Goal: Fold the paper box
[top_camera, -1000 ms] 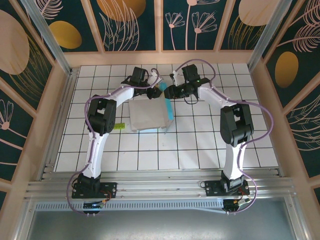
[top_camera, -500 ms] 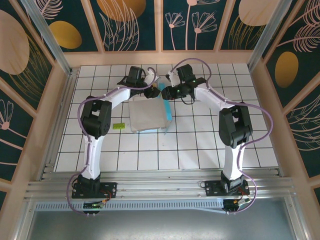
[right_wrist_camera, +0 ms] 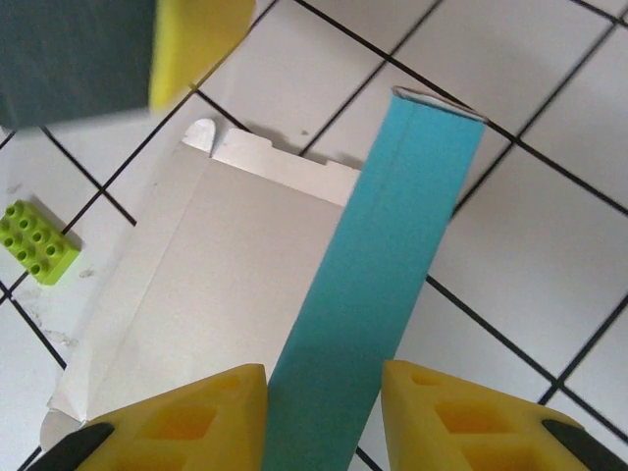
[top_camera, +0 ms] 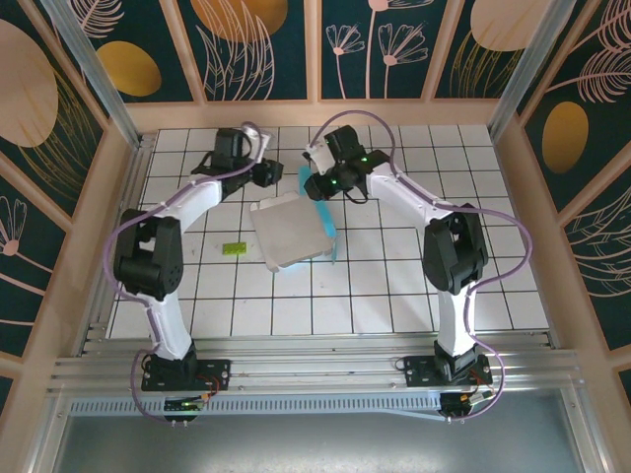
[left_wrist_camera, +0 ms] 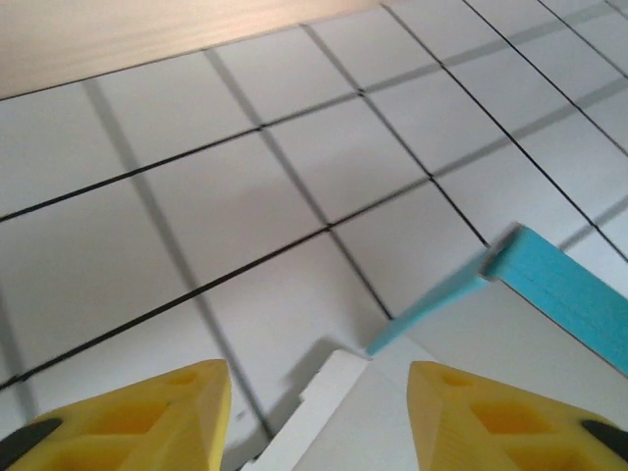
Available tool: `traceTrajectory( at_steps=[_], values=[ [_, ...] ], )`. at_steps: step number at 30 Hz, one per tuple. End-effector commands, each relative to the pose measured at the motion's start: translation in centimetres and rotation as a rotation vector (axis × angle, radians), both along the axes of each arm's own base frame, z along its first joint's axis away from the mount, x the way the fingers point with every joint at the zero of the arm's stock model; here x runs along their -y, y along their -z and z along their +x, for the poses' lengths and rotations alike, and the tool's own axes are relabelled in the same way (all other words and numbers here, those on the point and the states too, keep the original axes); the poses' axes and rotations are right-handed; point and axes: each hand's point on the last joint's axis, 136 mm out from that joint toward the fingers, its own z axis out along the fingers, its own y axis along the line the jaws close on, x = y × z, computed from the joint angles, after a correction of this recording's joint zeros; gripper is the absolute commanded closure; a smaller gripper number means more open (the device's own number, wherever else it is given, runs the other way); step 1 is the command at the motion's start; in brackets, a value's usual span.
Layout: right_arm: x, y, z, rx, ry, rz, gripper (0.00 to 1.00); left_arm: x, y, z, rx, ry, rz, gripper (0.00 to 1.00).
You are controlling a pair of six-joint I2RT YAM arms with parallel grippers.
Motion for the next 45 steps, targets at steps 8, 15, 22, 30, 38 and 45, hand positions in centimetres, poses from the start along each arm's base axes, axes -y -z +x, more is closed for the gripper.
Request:
traceTrajectory(
  at_steps=[8,15,22,30,38,45],
  values=[
    [-0.6,-6.8,1.4,0.18,0.035,-0.008,0.37,-2.6,-2.3,-3.1,-0.066,-0.16,-0.048,0.48],
    [5.4,-8.4,-3.3,0.069,0.444,-0.002,0.24,-1.9,-5.1,-8.3,-0.035,-0.091,-0.147,0.48],
    [6.9,-4.0,-6.0,0.06,0.553,-0.338,0.23,-3.5,-4.7,-12.9,-0.041,-0.122,-0.11,0.45],
    [4.6,-1.5,-2.5,0.254,0.512,-0.67,0.22,-7.0,-4.5,-14.9,-0.043,-0.268,-0.012,0.31],
    [5.1,-0.6,-1.4,0.429,0.505,-0.933,0.42,-7.5,-5.1,-15.0,-0.017,-0.302,-0.031,0.12],
    [4.9,0.2,-1.9,0.462,0.448,-0.994,0.71,-7.5,-5.3,-15.4,-0.005,-0.296,-0.042,0.06]
  ],
)
